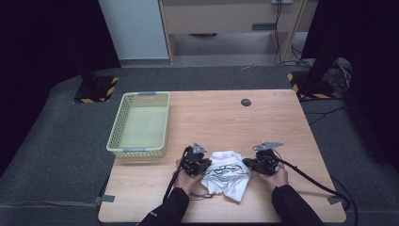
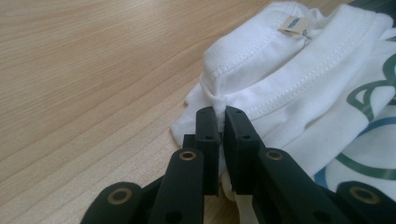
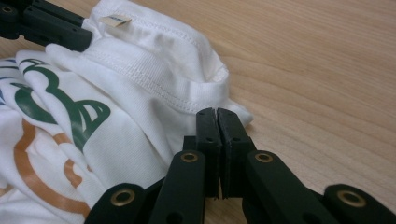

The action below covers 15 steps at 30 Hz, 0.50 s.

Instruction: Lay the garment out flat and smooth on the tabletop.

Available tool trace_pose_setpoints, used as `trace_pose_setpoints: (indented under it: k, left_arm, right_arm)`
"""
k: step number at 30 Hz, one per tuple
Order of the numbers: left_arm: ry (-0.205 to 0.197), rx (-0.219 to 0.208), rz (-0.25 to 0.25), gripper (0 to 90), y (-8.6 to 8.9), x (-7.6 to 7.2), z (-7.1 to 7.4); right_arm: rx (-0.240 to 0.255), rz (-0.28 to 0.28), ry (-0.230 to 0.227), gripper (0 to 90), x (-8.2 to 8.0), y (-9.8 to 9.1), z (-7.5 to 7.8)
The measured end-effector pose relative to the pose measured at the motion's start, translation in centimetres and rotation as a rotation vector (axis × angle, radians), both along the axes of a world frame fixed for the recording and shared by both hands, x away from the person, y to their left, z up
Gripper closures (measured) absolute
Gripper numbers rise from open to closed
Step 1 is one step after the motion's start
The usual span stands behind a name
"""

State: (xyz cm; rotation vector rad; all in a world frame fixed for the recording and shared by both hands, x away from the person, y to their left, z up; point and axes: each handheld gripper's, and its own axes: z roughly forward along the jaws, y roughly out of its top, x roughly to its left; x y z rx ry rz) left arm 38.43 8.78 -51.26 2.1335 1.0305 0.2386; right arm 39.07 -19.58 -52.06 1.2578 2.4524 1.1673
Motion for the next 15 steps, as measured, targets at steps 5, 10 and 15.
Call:
trace_pose_setpoints:
  k: [5,10,15]
  left_arm:
    - [-0.021,-0.010,0.000,84.8,0.2,-0.2,0.8]
    - [-0.038,-0.026,0.000,84.8,0.3,-0.4,1.6]
    - [-0.063,-0.042,0.002,84.7,0.6,-0.5,2.5]
  right_arm:
    - [0.007,-0.006,-0.023,88.3,-0.1,-0.3,0.6]
    - [0.016,-0.009,-0.048,88.4,-0.2,-0.6,1.4]
    - [0.031,-0.014,-0.085,88.4,-0.5,-0.8,2.5]
